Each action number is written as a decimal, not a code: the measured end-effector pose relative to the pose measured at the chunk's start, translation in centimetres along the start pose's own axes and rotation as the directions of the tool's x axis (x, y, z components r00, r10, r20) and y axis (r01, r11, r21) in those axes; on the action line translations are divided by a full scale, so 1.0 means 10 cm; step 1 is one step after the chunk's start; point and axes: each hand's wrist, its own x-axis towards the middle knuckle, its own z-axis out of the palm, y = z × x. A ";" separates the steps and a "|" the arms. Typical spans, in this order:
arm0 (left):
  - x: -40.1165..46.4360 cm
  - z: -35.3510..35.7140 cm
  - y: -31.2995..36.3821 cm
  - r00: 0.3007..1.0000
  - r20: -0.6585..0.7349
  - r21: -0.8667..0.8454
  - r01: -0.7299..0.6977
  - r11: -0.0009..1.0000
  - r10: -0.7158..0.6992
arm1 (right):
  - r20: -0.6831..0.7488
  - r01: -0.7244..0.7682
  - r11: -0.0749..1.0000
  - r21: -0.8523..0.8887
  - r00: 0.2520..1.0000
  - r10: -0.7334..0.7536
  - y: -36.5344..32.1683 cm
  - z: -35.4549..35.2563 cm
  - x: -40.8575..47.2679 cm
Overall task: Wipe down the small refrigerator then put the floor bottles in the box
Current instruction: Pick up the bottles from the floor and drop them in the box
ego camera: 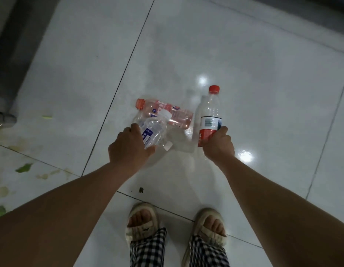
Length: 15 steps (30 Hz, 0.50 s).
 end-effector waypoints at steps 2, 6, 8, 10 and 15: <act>-0.14 -0.25 0.10 1.000 -0.003 0.025 -0.028 0.999 0.028 | -0.039 0.081 0.994 -0.072 0.996 -0.084 0.00 -0.29 -0.21; -0.40 -0.90 0.41 0.997 -0.031 0.046 -0.067 0.997 0.068 | -0.120 0.206 0.963 -0.171 0.966 -0.228 -0.12 -0.95 -0.62; -0.55 -1.28 0.61 0.995 -0.053 0.030 -0.083 0.996 0.084 | -0.145 0.223 0.959 -0.172 0.958 -0.249 -0.20 -1.35 -0.83; -0.72 -1.67 0.80 0.991 -0.082 0.031 -0.103 0.994 0.105 | -0.175 0.239 0.955 -0.175 0.947 -0.269 -0.28 -1.79 -1.04; -1.23 -2.64 1.28 0.978 -0.141 0.047 -0.147 0.988 0.152 | -0.238 0.258 0.938 -0.232 0.920 -0.312 -0.39 -3.01 -1.60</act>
